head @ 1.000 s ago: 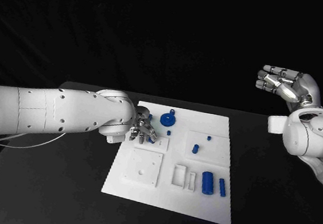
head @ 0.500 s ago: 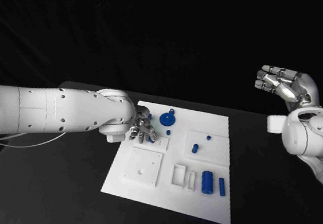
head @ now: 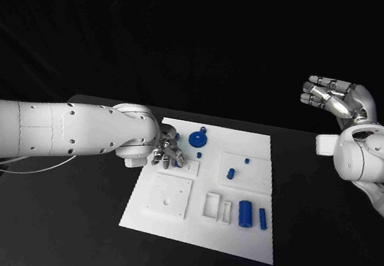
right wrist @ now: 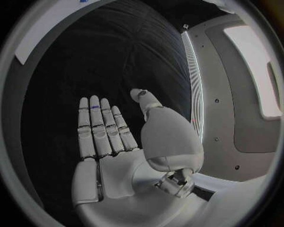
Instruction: Assemble the parts on the task board
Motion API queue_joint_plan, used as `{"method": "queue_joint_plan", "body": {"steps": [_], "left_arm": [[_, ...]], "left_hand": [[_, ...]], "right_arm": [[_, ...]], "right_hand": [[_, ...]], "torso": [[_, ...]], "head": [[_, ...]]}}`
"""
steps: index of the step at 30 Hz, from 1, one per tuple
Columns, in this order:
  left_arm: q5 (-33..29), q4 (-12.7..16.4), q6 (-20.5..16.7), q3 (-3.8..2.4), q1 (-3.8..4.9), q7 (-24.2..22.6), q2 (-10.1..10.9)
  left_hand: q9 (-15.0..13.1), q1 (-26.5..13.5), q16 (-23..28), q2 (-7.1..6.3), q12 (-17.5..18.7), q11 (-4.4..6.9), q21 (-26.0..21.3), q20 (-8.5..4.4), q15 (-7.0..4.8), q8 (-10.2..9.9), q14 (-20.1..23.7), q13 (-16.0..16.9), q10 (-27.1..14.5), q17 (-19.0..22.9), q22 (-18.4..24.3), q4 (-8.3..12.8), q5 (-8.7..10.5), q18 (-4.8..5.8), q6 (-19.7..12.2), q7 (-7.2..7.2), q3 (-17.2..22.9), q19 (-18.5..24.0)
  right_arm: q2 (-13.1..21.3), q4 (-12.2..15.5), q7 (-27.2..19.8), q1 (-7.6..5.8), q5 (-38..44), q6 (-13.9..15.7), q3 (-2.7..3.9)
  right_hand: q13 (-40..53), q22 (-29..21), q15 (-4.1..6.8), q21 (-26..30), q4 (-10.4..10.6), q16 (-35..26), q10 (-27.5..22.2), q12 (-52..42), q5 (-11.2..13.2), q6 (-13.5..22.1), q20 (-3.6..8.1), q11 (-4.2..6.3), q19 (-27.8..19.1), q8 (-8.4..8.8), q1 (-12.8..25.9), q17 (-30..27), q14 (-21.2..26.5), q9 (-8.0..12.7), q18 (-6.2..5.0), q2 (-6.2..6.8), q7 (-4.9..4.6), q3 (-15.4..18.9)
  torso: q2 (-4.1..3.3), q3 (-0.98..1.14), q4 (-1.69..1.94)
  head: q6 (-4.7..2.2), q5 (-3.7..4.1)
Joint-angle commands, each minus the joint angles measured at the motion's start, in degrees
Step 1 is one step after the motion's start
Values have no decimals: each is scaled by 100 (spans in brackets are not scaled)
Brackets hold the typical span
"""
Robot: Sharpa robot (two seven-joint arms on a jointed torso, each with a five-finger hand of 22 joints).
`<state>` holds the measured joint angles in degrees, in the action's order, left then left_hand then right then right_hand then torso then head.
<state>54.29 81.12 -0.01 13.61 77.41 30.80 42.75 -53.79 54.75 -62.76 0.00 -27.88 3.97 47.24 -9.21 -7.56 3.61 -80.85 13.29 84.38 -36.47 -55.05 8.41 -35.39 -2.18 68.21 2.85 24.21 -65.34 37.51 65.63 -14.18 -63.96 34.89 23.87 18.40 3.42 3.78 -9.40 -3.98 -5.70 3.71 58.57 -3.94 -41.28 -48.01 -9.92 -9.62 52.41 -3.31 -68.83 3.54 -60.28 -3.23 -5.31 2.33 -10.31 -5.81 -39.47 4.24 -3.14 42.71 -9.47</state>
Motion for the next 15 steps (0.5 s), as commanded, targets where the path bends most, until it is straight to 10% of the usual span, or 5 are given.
{"method": "queue_joint_plan", "body": {"steps": [1, 15], "left_arm": [[28, 22, 166, 10, -8, 35, -16], [43, -55, 123, 13, -8, 45, -107]], "left_hand": [[8, 96, -22, 21, -36, 48, -21, 16, -44, 18, -1, 9, 252, 6, -5, 564, -19, -7, 402, -365, 610, -43], [2, 94, -43, 26, -51, 50, -70, 14, -45, 20, -2, 19, 252, 11, -84, 553, 10, -3, 402, -367, 603, -64]], "right_arm": [[-13, -6, 0, -2, 25, -153, 3], [-36, -26, 6, -1, 30, -171, 3]], "right_hand": [[-7, -4, -3, -13, 11, -15, -25, 26, -29, -3, 12, 15, -24, 12, 66, -8, 51, 5, -80, -3, 16, -5], [-7, -4, -3, -13, 11, -15, -25, 26, -29, -3, 12, 15, -24, 12, 66, -8, 51, 5, -80, -3, 16, -5]], "torso": [[2, 3, -1], [1, 9, -4]], "head": [[5, 0], [11, -12]]}}
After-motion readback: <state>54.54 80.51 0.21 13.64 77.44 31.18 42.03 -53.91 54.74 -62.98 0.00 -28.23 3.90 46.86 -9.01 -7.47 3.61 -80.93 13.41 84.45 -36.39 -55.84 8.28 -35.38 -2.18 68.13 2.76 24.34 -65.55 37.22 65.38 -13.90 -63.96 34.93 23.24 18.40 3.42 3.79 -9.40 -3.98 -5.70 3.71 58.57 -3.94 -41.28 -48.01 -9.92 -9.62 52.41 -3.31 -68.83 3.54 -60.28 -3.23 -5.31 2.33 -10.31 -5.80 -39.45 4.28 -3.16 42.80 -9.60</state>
